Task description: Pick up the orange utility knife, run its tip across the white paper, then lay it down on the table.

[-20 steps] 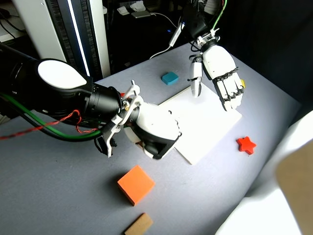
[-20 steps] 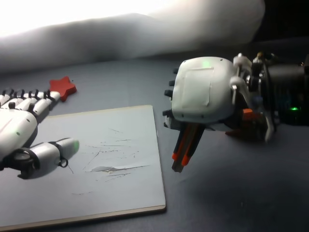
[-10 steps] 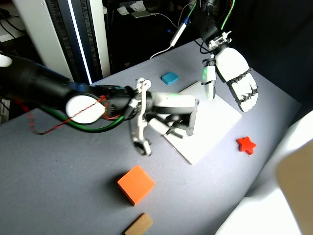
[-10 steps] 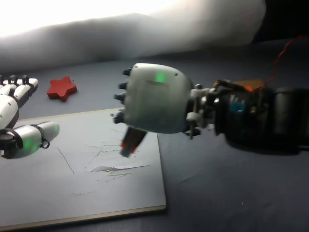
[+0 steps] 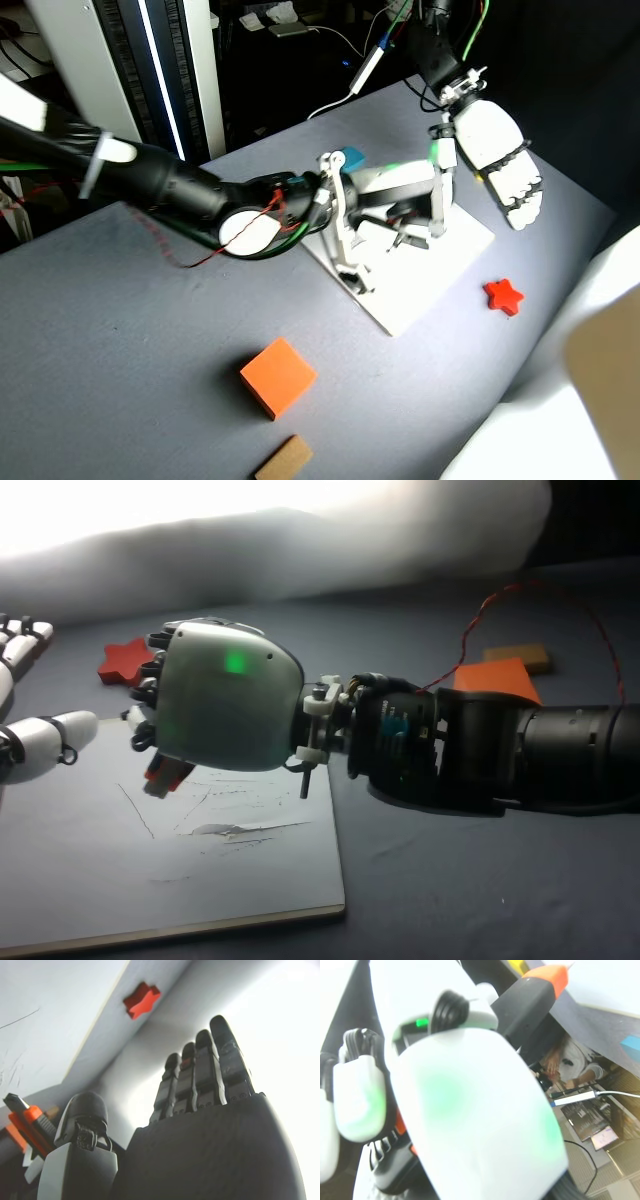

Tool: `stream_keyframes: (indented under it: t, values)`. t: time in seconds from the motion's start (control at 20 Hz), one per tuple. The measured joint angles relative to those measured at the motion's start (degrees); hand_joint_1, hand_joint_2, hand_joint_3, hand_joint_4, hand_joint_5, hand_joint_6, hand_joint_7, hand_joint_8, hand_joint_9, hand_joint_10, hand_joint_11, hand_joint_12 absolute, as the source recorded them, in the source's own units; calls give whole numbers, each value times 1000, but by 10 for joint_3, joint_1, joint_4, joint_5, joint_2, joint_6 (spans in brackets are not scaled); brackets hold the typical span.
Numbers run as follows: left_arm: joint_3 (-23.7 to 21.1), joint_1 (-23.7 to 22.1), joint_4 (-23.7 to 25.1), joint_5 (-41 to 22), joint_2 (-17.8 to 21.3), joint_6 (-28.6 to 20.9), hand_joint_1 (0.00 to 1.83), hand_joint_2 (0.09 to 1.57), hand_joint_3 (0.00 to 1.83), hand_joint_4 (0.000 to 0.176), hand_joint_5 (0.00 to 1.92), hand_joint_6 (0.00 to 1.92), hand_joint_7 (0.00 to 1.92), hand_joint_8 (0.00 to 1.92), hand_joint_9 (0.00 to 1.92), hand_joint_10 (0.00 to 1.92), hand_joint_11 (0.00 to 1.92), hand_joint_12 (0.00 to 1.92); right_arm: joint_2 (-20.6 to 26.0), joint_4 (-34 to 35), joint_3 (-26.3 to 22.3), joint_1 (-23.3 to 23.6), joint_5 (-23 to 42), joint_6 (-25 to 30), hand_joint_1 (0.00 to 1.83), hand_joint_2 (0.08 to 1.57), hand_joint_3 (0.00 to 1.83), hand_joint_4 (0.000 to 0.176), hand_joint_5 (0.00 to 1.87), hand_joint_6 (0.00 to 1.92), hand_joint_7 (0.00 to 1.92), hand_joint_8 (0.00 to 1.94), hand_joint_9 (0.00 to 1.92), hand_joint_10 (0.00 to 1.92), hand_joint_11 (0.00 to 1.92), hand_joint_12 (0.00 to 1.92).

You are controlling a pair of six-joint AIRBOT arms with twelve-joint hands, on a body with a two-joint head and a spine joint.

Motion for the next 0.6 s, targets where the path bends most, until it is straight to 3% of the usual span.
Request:
stream_keyframes:
  t: [0.2, 0.35, 0.6]
  values:
    - [6, 0, -1, 7, -3, 2, 0, 1319, 0, 0, 1, 0, 11, 0, 59, 0, 0, 339, -15, 3, 6, 0, 5, -11, 1500, 1203, 63, 176, 1338, 1921, 1496, 1941, 1635, 1921, 1709, 1921]
    - [6, 1, -12, 10, -4, 7, 0, 1326, 1, 0, 4, 1, 18, 2, 65, 4, 0, 352, -32, -32, 15, -5, 16, -7, 1508, 1209, 69, 176, 1332, 1921, 1507, 1941, 1623, 1921, 1699, 1921]
    - [28, 8, -20, 12, -4, 9, 0, 1316, 0, 0, 25, 5, 60, 5, 103, 9, 0, 506, -46, -77, 45, -21, 33, 7, 1528, 1195, 71, 176, 1366, 1921, 1524, 1941, 1629, 1921, 1694, 1921]
